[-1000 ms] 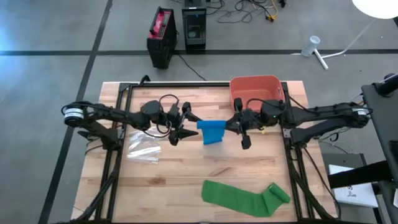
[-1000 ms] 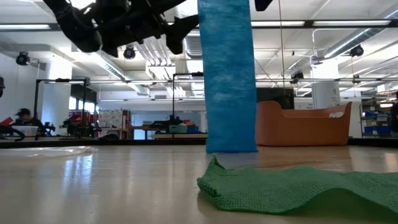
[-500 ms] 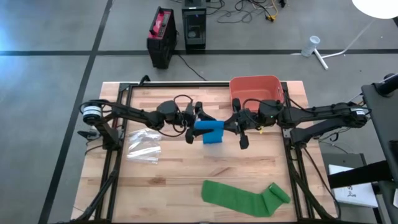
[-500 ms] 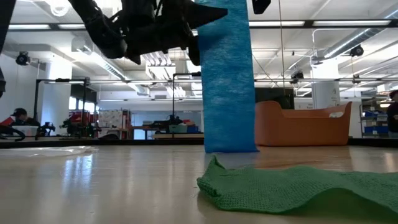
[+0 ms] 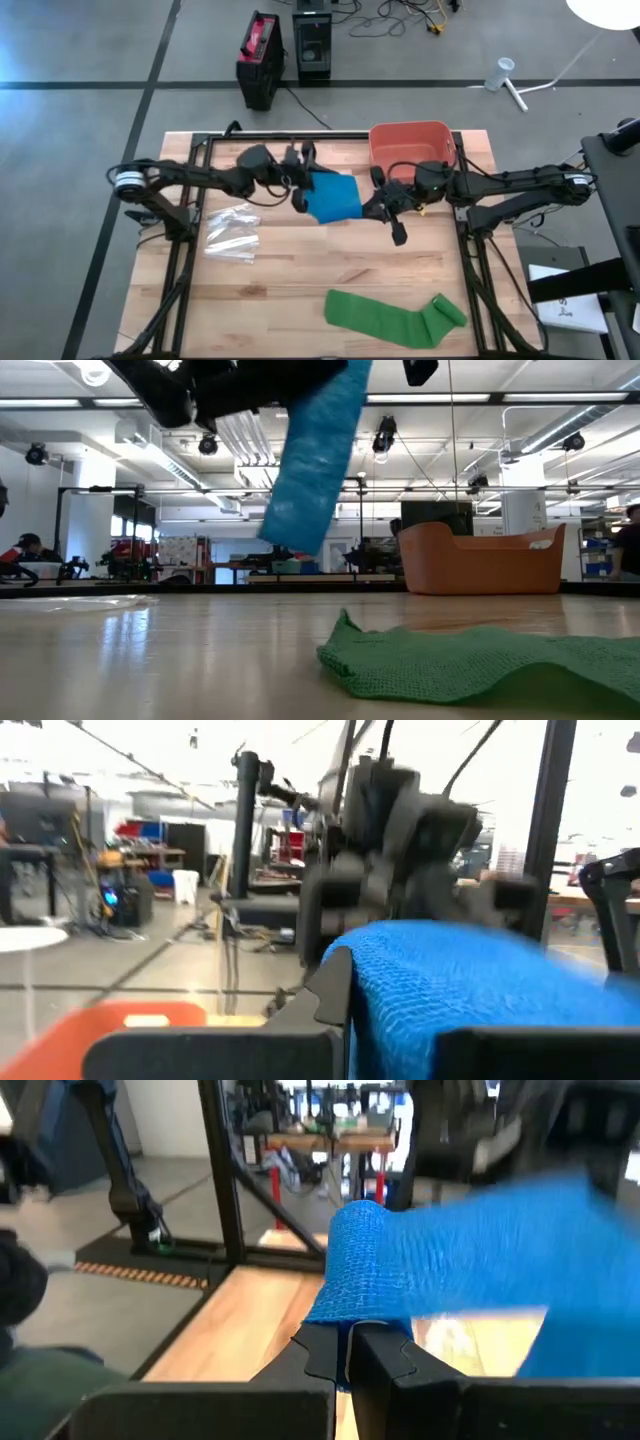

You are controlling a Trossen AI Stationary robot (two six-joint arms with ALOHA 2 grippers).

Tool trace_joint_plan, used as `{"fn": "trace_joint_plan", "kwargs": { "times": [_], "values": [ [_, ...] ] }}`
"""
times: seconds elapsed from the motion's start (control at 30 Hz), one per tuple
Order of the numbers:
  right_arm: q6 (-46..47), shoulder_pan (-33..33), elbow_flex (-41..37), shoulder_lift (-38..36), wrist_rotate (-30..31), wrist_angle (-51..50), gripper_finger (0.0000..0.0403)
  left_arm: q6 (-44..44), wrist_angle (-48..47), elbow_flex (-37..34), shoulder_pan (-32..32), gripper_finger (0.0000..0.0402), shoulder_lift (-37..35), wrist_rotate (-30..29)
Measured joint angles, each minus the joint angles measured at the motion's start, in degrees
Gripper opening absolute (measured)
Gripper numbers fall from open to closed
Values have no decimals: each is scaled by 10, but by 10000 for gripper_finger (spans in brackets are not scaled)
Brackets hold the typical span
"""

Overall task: Roll bandage
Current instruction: Roll the blue bandage

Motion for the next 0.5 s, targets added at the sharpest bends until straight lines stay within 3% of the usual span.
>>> {"fn": "trace_joint_plan", "kwargs": {
  "times": [0.3,0.5],
  "values": [
    [-10,0,-1,20,18,-15,3,59,-83,0,1,0,-131,-8],
    [-15,-1,-1,53,21,-8,3,60,-88,1,0,0,-154,-7]
  ]
}}
